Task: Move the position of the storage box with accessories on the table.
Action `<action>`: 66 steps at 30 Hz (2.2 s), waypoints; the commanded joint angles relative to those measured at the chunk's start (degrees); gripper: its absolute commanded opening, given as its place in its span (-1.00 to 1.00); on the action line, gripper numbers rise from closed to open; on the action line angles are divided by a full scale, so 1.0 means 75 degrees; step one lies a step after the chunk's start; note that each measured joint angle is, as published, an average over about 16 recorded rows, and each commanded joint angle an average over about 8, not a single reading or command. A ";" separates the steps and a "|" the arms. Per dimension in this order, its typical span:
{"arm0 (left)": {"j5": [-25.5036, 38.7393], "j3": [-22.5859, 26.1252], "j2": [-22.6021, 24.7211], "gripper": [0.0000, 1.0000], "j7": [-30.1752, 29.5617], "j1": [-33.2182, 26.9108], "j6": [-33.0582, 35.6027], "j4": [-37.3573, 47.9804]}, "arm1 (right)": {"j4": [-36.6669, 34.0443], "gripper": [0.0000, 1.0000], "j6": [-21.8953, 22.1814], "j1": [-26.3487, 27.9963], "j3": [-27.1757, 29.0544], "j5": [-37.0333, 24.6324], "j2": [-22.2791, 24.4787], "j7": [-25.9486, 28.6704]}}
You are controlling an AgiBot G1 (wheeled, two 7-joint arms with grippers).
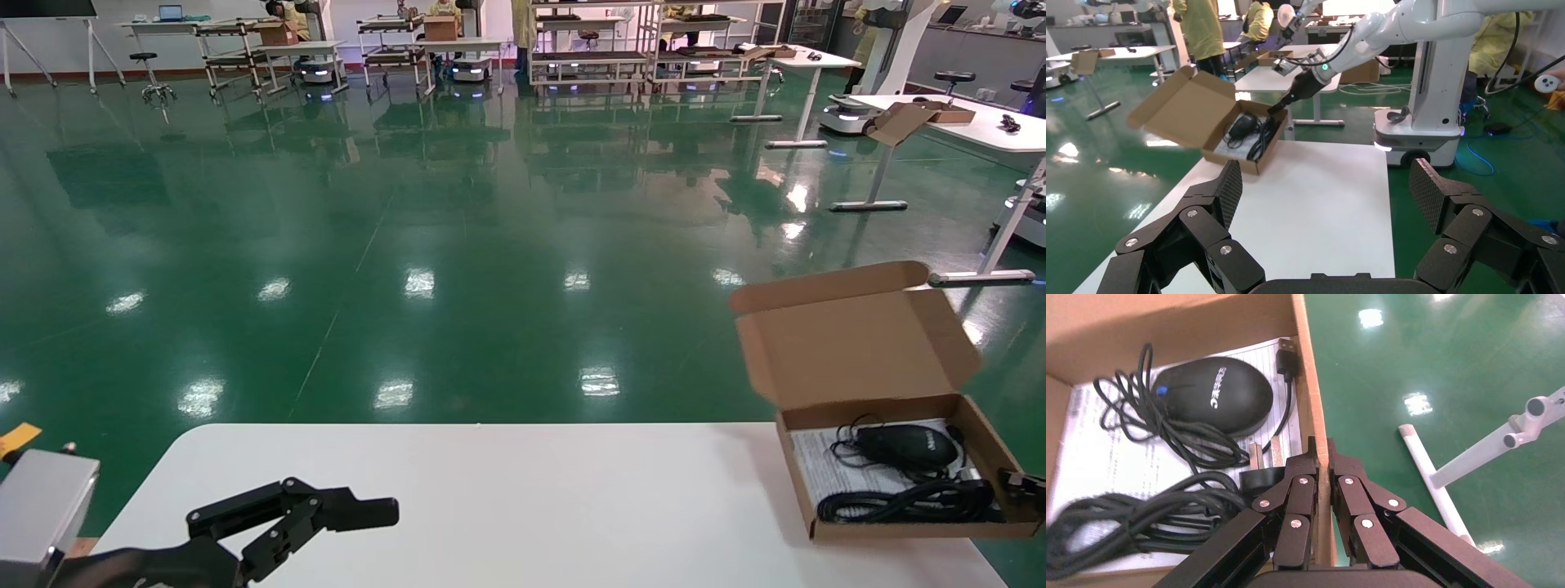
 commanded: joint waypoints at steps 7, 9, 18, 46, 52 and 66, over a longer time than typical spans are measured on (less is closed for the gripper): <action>0.0000 0.0000 0.0000 1.00 0.0000 0.0000 0.0000 0.0000 | 0.0089 -1.00 0.0104 -0.0224 0.0113 0.0163 -0.0175 -0.0104; 0.0000 0.0000 0.0000 1.00 0.0000 0.0000 0.0000 0.0000 | 0.0097 -1.00 0.0115 -0.0258 0.0134 0.0192 -0.0216 -0.0135; 0.0000 0.0000 0.0000 1.00 0.0000 0.0000 0.0000 0.0000 | 0.0076 -0.72 0.0157 -0.0291 0.0178 0.0253 -0.0279 -0.0287; 0.0000 0.0001 0.0000 1.00 0.0000 0.0000 0.0000 0.0000 | 0.0032 1.00 0.0179 -0.0404 0.0223 0.0313 -0.0270 -0.0622; -0.0001 0.0001 0.0000 1.00 0.0000 0.0000 0.0000 0.0000 | 0.0108 1.00 0.0254 -0.0314 0.0292 0.0408 -0.0242 -0.0741; -0.0001 0.0001 0.0000 1.00 0.0000 0.0000 0.0000 0.0000 | 0.0420 1.00 -0.0357 0.0092 0.0675 0.0949 -0.0148 -0.1044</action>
